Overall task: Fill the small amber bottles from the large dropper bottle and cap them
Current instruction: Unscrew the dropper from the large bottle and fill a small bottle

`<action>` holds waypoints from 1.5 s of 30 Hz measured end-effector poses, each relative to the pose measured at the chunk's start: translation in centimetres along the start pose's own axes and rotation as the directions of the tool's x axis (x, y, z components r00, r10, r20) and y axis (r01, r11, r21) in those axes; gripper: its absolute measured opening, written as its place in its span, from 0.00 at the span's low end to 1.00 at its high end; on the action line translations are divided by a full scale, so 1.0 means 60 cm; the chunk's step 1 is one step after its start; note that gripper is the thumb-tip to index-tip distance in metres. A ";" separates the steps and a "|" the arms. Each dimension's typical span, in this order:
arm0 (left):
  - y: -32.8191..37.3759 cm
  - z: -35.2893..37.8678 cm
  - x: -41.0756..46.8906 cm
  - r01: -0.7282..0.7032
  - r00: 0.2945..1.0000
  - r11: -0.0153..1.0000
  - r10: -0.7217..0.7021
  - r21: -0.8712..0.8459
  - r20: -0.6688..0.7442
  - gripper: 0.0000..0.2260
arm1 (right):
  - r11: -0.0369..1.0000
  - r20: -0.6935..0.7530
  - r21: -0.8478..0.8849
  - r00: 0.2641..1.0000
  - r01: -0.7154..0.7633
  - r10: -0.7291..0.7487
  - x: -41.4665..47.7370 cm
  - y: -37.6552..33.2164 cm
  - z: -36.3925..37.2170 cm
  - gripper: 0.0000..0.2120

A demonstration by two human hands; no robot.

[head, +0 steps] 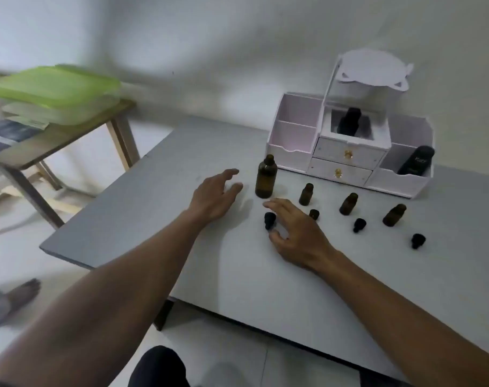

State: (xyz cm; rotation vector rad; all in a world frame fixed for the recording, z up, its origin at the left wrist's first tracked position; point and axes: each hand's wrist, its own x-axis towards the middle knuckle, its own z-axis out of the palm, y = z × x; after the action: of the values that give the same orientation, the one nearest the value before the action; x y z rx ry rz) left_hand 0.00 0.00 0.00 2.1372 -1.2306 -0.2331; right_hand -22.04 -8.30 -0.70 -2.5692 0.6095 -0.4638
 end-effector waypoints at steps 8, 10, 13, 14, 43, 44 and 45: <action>0.013 0.037 0.013 0.026 0.999 0.984 -0.029 -0.175 -0.017 0.28 | 0.993 -0.048 -0.092 0.996 0.068 -0.073 -0.003 0.008 0.015 0.26; 0.020 0.053 0.018 0.024 0.999 0.970 -0.030 -0.243 -0.022 0.36 | 0.990 -0.048 -0.094 0.993 0.106 -0.111 -0.002 0.013 0.020 0.22; 0.027 0.067 0.036 -0.006 1.000 0.937 0.001 -0.349 -0.016 0.41 | 0.991 -0.038 -0.053 0.992 0.119 -0.121 -0.001 0.023 0.025 0.17; 0.029 0.070 0.043 -0.019 1.000 0.921 0.015 -0.389 -0.014 0.41 | 0.992 -0.042 -0.039 0.992 0.119 -0.120 -0.002 0.026 0.028 0.17; 0.036 0.073 0.092 -0.088 0.993 0.710 0.119 -0.699 -0.005 0.11 | 0.569 -0.599 0.733 0.750 0.373 0.280 0.164 -0.011 -0.135 0.06; 0.037 0.074 0.091 -0.085 0.993 0.710 0.116 -0.699 -0.003 0.11 | 0.572 -0.598 0.732 0.750 0.369 0.282 0.165 -0.010 -0.134 0.06; 0.038 0.074 0.089 -0.083 0.993 0.710 0.115 -0.699 -0.001 0.11 | 0.574 -0.598 0.732 0.750 0.366 0.284 0.165 -0.010 -0.134 0.06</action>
State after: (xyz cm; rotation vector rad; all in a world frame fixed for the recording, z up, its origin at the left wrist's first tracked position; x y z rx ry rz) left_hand -0.69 -7.19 -1.17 1.3981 -1.0442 -0.5994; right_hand -16.79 -15.50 8.44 -1.4313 0.3810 -1.3685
